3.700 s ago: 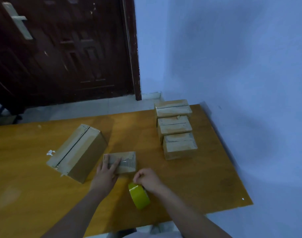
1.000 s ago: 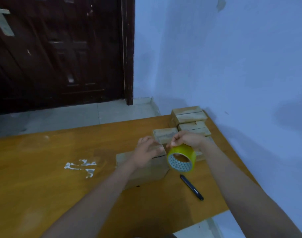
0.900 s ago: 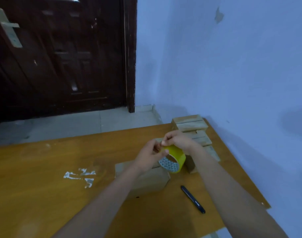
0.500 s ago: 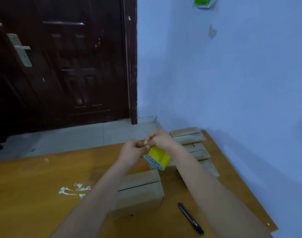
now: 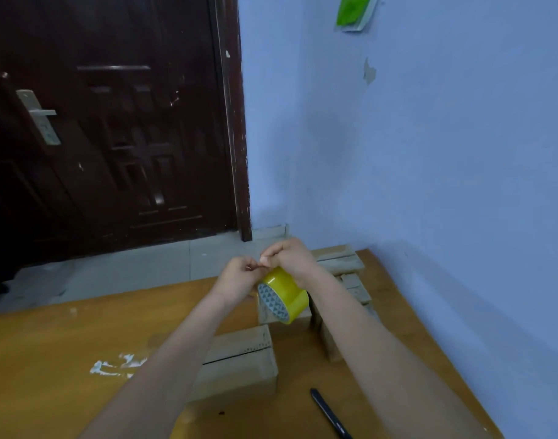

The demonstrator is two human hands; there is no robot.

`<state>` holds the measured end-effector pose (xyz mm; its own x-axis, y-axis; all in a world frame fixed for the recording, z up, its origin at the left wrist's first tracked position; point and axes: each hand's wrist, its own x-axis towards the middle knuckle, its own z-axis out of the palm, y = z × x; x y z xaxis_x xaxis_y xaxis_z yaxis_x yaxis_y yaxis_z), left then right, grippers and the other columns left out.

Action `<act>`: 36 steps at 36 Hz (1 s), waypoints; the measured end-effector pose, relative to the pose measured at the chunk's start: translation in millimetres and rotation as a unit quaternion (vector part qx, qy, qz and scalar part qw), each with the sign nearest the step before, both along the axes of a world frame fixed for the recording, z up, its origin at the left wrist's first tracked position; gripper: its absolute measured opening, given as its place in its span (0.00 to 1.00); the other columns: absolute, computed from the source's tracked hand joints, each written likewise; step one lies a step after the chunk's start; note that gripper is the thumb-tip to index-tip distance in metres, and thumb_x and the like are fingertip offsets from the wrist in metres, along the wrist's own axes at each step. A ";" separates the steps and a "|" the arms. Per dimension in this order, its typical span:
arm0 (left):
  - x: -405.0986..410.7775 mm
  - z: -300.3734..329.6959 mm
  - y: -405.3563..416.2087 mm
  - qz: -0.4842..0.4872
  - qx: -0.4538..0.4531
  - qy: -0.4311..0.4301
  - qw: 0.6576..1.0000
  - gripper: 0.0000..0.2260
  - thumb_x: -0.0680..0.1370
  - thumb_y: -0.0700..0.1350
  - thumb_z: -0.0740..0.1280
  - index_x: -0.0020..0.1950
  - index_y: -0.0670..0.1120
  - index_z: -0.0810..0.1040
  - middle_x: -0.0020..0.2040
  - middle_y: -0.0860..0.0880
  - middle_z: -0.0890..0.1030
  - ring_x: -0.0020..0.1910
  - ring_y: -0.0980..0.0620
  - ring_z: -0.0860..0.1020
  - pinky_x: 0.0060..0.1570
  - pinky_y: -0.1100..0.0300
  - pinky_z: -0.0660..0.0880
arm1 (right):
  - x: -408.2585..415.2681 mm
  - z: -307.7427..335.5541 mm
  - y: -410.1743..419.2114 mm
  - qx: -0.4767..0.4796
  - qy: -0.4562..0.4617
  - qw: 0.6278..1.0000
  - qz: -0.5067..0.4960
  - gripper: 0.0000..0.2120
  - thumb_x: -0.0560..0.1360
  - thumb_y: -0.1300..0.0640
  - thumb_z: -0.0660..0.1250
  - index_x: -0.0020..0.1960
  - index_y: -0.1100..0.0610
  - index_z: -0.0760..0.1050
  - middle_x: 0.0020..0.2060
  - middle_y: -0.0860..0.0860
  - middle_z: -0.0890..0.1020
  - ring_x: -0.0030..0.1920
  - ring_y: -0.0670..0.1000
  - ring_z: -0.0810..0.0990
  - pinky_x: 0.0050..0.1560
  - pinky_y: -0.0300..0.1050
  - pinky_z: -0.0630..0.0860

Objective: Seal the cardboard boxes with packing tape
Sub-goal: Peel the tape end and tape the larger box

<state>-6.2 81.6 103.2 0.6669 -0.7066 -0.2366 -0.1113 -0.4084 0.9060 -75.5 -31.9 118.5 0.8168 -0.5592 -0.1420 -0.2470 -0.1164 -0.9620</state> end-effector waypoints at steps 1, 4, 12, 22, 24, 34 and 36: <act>-1.0 1.6 -0.4 0.007 0.003 -0.002 1.000 0.07 0.79 0.43 0.65 0.43 0.43 0.72 0.41 0.42 0.79 0.43 0.42 0.80 0.40 0.51 0.78 | -1.7 -0.4 -0.6 -0.018 -0.002 1.000 0.009 0.08 0.71 0.71 0.69 0.50 0.70 0.80 0.36 0.53 0.81 0.38 0.46 0.78 0.42 0.33 0.75; -1.3 6.1 0.8 0.023 0.011 0.007 1.000 0.09 0.80 0.40 0.63 0.39 0.44 0.71 0.37 0.44 0.77 0.36 0.45 0.78 0.35 0.53 0.76 | -8.0 1.5 0.9 -0.080 0.007 0.995 0.050 0.16 0.76 0.64 0.66 0.63 0.63 0.75 0.55 0.52 0.80 0.56 0.46 0.76 0.55 0.34 0.69; -0.1 4.8 27.9 0.179 -0.082 0.207 0.958 0.09 0.81 0.38 0.56 0.54 0.38 0.74 0.42 0.40 0.80 0.36 0.42 0.79 0.38 0.46 0.79 | -32.9 -7.3 -8.3 0.041 0.032 0.991 0.125 0.27 0.69 0.35 0.65 0.59 0.53 0.75 0.54 0.50 0.80 0.57 0.51 0.78 0.64 0.51 0.72; -4.3 -12.4 61.6 0.286 -0.057 0.133 0.947 0.06 0.78 0.34 0.57 0.49 0.40 0.73 0.34 0.45 0.77 0.19 0.58 0.76 0.35 0.60 0.69 | -23.7 -25.9 9.6 0.037 -0.012 0.968 0.250 0.15 0.71 0.44 0.67 0.52 0.52 0.78 0.50 0.51 0.83 0.54 0.51 0.81 0.61 0.50 0.74; -3.0 -20.7 71.1 0.306 -0.060 0.124 0.942 0.06 0.78 0.33 0.58 0.51 0.41 0.71 0.33 0.44 0.75 0.18 0.57 0.75 0.34 0.60 0.68 | -19.3 -26.5 11.7 0.014 0.000 0.961 0.277 0.09 0.73 0.48 0.68 0.48 0.53 0.79 0.43 0.48 0.84 0.47 0.47 0.82 0.54 0.44 0.75; 9.5 -48.8 120.2 0.355 -0.055 0.137 0.923 0.05 0.80 0.37 0.62 0.43 0.40 0.71 0.26 0.47 0.79 0.21 0.52 0.78 0.34 0.57 0.74 | -11.1 -54.5 -1.1 -0.422 0.234 0.827 0.288 0.30 0.66 0.28 0.63 0.30 0.57 0.69 0.26 0.49 0.71 0.28 0.50 0.70 0.30 0.42 0.63; 10.3 -52.7 126.0 0.372 -0.066 0.150 0.913 0.07 0.80 0.36 0.62 0.42 0.40 0.71 0.27 0.45 0.78 0.21 0.52 0.77 0.34 0.57 0.74 | -15.1 -59.1 -6.9 -0.291 0.169 0.887 0.315 0.29 0.66 0.30 0.63 0.31 0.57 0.72 0.26 0.48 0.73 0.30 0.49 0.73 0.32 0.42 0.66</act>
